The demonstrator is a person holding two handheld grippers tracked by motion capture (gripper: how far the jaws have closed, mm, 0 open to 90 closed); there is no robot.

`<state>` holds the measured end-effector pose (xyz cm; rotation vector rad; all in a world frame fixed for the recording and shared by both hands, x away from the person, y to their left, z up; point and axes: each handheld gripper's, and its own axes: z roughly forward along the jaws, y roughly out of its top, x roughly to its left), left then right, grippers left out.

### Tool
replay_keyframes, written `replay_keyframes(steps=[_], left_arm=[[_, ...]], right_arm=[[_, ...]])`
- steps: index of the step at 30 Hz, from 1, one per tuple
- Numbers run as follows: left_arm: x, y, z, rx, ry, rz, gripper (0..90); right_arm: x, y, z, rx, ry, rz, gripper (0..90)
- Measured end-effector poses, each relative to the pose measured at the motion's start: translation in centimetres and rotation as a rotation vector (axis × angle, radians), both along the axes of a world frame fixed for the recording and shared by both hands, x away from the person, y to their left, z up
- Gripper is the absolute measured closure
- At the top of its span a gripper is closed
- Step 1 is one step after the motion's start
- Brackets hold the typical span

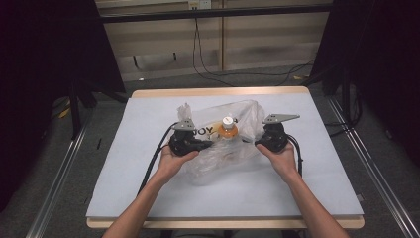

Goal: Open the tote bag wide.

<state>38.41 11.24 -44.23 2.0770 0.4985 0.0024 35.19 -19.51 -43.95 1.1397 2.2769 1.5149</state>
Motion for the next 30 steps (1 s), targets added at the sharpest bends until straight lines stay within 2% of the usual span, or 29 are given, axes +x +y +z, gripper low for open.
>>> replay_keyframes(steps=[5, 9, 13, 17, 21, 23, 26, 27, 30], left_arm=[[0.1, 0.1, -1.2, 0.001, 0.018, -0.003, 90.0], [0.0, -0.1, -1.4, 0.002, 0.025, -0.006, 90.0], [-0.1, -0.2, -1.7, 0.020, 0.024, -0.013, 90.0], [-0.1, -0.1, -1.9, 0.028, 0.027, -0.010, 90.0], [-0.2, 0.0, -2.4, 0.061, 0.032, -0.009, 90.0], [0.0, 0.1, -3.0, 0.086, 0.055, 0.001, 90.0], [0.1, 0.1, -3.6, 0.123, 0.065, 0.000, 90.0], [0.1, 0.0, -3.8, 0.128, 0.066, -0.001, 90.0], [-0.1, -0.1, -4.0, 0.138, 0.068, -0.003, 90.0]], right_arm=[[-0.1, -0.2, -1.0, 0.000, 0.012, 0.005, 90.0], [-0.1, -0.3, -1.5, 0.009, 0.017, 0.003, 90.0], [-0.1, -0.4, -2.1, -0.001, 0.037, 0.001, 90.0], [-0.2, -0.5, -2.2, -0.010, 0.039, 0.001, 90.0], [-0.3, -0.5, -2.9, -0.041, 0.060, 0.011, 90.0], [-0.2, -0.6, -3.4, -0.052, 0.070, 0.012, 90.0], [-0.2, -0.8, -3.8, -0.061, 0.086, 0.018, 90.0], [-0.3, -0.6, -4.0, -0.091, 0.092, 0.023, 90.0], [-0.3, -0.4, -4.4, -0.109, 0.102, 0.028, 90.0]])
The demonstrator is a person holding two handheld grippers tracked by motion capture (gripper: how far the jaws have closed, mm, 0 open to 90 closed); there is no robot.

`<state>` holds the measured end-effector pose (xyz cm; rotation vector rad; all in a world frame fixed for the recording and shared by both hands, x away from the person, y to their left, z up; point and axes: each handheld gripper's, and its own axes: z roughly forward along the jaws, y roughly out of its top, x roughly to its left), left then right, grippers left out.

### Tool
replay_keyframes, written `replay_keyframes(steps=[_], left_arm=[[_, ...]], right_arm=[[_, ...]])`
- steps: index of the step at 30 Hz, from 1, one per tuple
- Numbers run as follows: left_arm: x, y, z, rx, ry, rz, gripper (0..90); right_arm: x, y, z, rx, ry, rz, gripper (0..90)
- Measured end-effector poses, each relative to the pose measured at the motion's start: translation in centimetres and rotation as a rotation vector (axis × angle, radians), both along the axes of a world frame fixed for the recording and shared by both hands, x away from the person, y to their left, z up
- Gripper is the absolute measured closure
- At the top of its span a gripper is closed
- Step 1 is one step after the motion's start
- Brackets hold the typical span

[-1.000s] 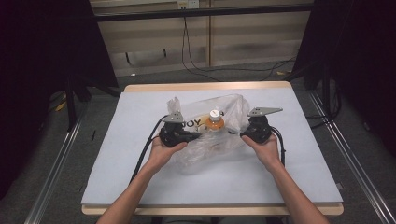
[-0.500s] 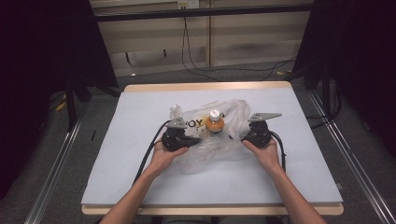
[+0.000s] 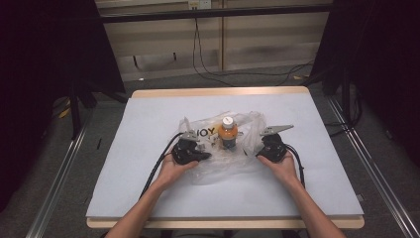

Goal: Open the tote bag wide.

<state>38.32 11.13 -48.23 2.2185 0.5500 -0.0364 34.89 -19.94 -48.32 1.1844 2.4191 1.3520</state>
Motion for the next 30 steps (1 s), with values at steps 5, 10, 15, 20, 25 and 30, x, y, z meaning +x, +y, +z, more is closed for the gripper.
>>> replay_keyframes(steps=[5, 10, 15, 20, 25, 30], left_arm=[[0.0, 0.3, 0.2, -0.006, -0.002, 0.002, 90.0], [-0.6, 1.0, 1.8, -0.089, -0.025, 0.034, 90.0], [-1.7, 1.8, 3.9, -0.142, -0.078, 0.035, 90.0], [-2.3, 2.3, 5.7, -0.187, -0.117, 0.024, 90.0], [-2.0, 2.3, 7.4, -0.224, -0.153, 0.029, 90.0], [-1.2, 1.9, 9.4, -0.263, -0.186, 0.033, 90.0]], right_arm=[[-0.1, -0.1, 0.0, 0.008, -0.002, 0.000, 90.0], [-2.0, -0.7, 2.5, 0.091, -0.074, 0.013, 90.0], [-4.4, -2.0, 4.9, 0.123, -0.136, 0.020, 90.0], [-6.0, -3.2, 6.4, 0.138, -0.171, 0.012, 90.0], [-6.9, -4.7, 8.5, 0.161, -0.227, -0.012, 90.0], [-5.9, -5.4, 10.7, 0.159, -0.274, -0.041, 90.0]])
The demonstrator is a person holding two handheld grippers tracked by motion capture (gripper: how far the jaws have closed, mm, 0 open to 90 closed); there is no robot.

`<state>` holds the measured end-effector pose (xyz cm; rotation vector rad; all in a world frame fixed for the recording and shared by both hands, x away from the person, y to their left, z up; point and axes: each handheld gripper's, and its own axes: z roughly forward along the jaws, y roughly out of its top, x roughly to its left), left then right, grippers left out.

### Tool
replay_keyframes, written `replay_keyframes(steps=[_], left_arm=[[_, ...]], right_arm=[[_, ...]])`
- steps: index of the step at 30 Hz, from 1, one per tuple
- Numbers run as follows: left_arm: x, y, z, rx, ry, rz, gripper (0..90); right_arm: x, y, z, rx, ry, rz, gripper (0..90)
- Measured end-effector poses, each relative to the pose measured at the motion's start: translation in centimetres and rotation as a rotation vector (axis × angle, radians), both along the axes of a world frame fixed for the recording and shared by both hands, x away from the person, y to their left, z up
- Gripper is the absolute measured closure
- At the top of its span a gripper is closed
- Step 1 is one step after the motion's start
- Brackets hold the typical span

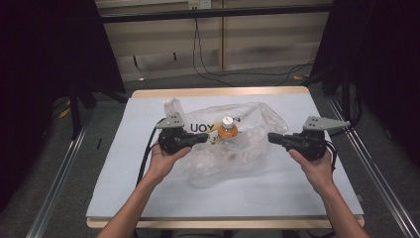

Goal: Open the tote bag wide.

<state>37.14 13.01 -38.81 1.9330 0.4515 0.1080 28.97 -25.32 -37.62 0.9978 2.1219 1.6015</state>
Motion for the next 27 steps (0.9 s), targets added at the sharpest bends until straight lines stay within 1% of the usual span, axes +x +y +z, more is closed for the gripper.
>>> replay_keyframes(steps=[3, 4, 5, 6, 7, 9, 10, 12, 14, 15, 16, 18, 19, 20, 21, 22, 23, 24, 25, 26, 27], left_arm=[[1.1, -0.7, 1.1, -0.016, -0.019, 0.012, 90.0], [1.6, -1.0, 1.5, -0.006, -0.028, 0.016, 90.0], [2.0, -1.3, 1.6, -0.012, -0.026, 0.021, 90.0], [2.5, -1.5, 1.7, -0.004, -0.021, 0.029, 90.0], [3.1, -1.8, 1.6, 0.016, -0.018, 0.035, 90.0], [4.3, -2.1, 0.6, 0.040, 0.014, 0.053, 90.0], [4.7, -2.3, -0.2, 0.056, 0.030, 0.063, 90.0], [5.2, -2.7, -1.7, 0.087, 0.061, 0.062, 90.0], [5.3, -3.1, -3.3, 0.119, 0.084, 0.040, 90.0], [5.2, -3.3, -4.0, 0.145, 0.091, 0.039, 90.0], [5.2, -3.4, -4.6, 0.158, 0.099, 0.029, 90.0], [5.1, -3.3, -5.8, 0.177, 0.123, 0.028, 90.0], [5.1, -3.1, -6.3, 0.180, 0.137, 0.032, 90.0], [5.1, -3.0, -6.9, 0.187, 0.147, 0.040, 90.0], [5.2, -2.7, -7.3, 0.220, 0.152, 0.043, 90.0], [5.3, -2.5, -7.7, 0.242, 0.172, 0.041, 90.0], [5.3, -2.3, -8.3, 0.238, 0.179, 0.048, 90.0], [5.2, -2.0, -8.6, 0.259, 0.181, 0.056, 90.0], [5.2, -1.8, -8.9, 0.263, 0.186, 0.063, 90.0], [5.1, -1.6, -9.1, 0.271, 0.195, 0.072, 90.0], [5.1, -1.3, -9.4, 0.259, 0.200, 0.081, 90.0]], right_arm=[[1.7, 0.6, 1.1, 0.006, -0.017, -0.006, 90.0], [2.5, 1.0, 1.4, 0.002, -0.025, -0.009, 90.0], [3.3, 1.4, 1.5, 0.002, -0.028, -0.005, 90.0], [4.1, 1.7, 1.6, 0.003, -0.031, -0.008, 90.0], [5.0, 2.1, 1.5, 0.001, -0.030, -0.015, 90.0], [6.9, 2.7, 1.0, 0.005, -0.012, -0.021, 90.0], [7.8, 3.1, 0.5, 0.007, 0.001, -0.029, 90.0], [9.4, 3.6, -0.9, 0.000, 0.038, -0.038, 90.0], [10.7, 4.1, -2.7, -0.024, 0.082, -0.039, 90.0], [11.2, 4.4, -3.7, -0.031, 0.106, -0.037, 90.0], [11.6, 4.5, -4.6, -0.042, 0.131, -0.030, 90.0], [11.9, 4.9, -6.4, -0.057, 0.168, -0.034, 90.0], [11.9, 4.8, -7.8, -0.070, 0.196, -0.032, 90.0], [11.9, 4.8, -7.8, -0.070, 0.196, -0.032, 90.0], [11.9, 4.7, -8.4, -0.083, 0.213, -0.043, 90.0], [11.9, 4.4, -8.9, -0.102, 0.231, -0.046, 90.0], [11.8, 4.2, -9.5, -0.119, 0.246, -0.051, 90.0], [11.8, 3.9, -10.0, -0.134, 0.263, -0.054, 90.0], [11.5, 3.4, -10.9, -0.161, 0.296, -0.051, 90.0], [11.3, 3.1, -11.2, -0.178, 0.302, -0.054, 90.0], [11.3, 3.1, -11.2, -0.178, 0.302, -0.054, 90.0]])
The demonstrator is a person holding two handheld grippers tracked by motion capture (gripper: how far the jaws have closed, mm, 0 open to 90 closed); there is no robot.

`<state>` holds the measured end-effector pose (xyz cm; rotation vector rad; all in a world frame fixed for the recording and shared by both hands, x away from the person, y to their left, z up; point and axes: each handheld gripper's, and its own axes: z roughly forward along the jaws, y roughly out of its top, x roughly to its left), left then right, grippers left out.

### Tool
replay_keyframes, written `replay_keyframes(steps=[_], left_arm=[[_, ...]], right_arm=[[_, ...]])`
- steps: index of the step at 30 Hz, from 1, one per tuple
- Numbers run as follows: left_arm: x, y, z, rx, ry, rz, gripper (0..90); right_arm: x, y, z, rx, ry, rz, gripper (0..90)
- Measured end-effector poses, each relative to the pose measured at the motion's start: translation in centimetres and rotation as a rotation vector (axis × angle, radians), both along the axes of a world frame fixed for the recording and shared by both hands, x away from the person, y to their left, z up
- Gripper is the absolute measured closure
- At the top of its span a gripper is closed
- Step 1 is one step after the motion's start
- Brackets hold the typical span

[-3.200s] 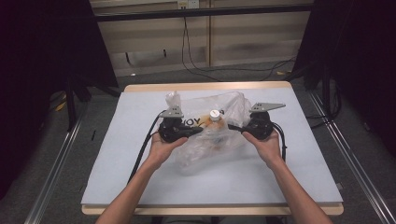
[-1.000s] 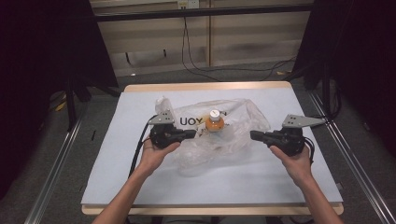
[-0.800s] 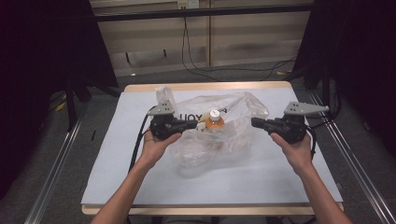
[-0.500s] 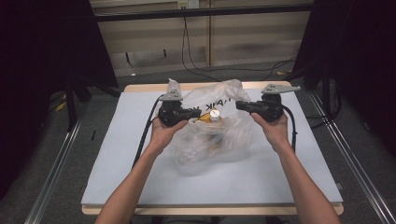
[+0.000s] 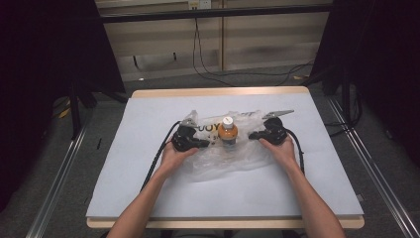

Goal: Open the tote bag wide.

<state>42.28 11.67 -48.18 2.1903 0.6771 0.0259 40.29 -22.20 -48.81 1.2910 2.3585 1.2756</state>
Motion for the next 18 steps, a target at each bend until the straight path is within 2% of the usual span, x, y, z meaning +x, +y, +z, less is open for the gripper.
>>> replay_keyframes(steps=[1, 2, 3, 4, 6, 9, 10, 11, 14, 17, 18], left_arm=[[0.1, 0.2, -0.1, 0.009, 0.003, -0.002, 90.0], [0.1, 0.4, -0.1, 0.040, 0.002, 0.001, 90.0], [0.1, 0.5, -0.3, 0.042, -0.007, 0.004, 90.0], [0.2, 0.8, -0.3, 0.034, 0.010, 0.002, 90.0], [0.1, 1.3, -0.4, 0.025, 0.008, 0.024, 90.0], [-0.3, 2.3, -0.6, -0.003, 0.022, 0.032, 90.0], [-0.4, 2.7, -0.5, 0.014, 0.016, 0.024, 90.0], [-0.6, 2.9, -0.6, 0.004, 0.017, 0.024, 90.0], [-1.1, 3.6, -0.5, 0.013, 0.018, 0.010, 90.0], [-1.7, 4.2, -0.6, -0.006, 0.020, -0.002, 90.0], [-1.9, 4.3, -0.6, 0.000, 0.018, -0.012, 90.0]], right_arm=[[-0.3, -0.7, -0.3, -0.001, 0.014, -0.003, 90.0], [-0.4, -0.9, -0.4, -0.005, 0.019, -0.007, 90.0], [-0.4, -0.9, -0.4, -0.005, 0.019, -0.007, 90.0], [-0.5, -1.1, -0.5, -0.009, 0.024, -0.008, 90.0], [-1.0, -1.5, -0.6, -0.008, 0.020, -0.011, 90.0], [-1.4, -1.7, -0.6, -0.014, 0.016, -0.008, 90.0], [-1.6, -1.8, -0.6, -0.013, 0.017, -0.017, 90.0], [-2.1, -2.1, -0.6, -0.018, 0.015, -0.012, 90.0], [-2.7, -2.5, -0.5, -0.018, 0.021, -0.007, 90.0], [-3.6, -2.7, -0.5, -0.018, 0.023, 0.010, 90.0], [-3.7, -2.8, -0.4, -0.019, 0.025, 0.008, 90.0]])
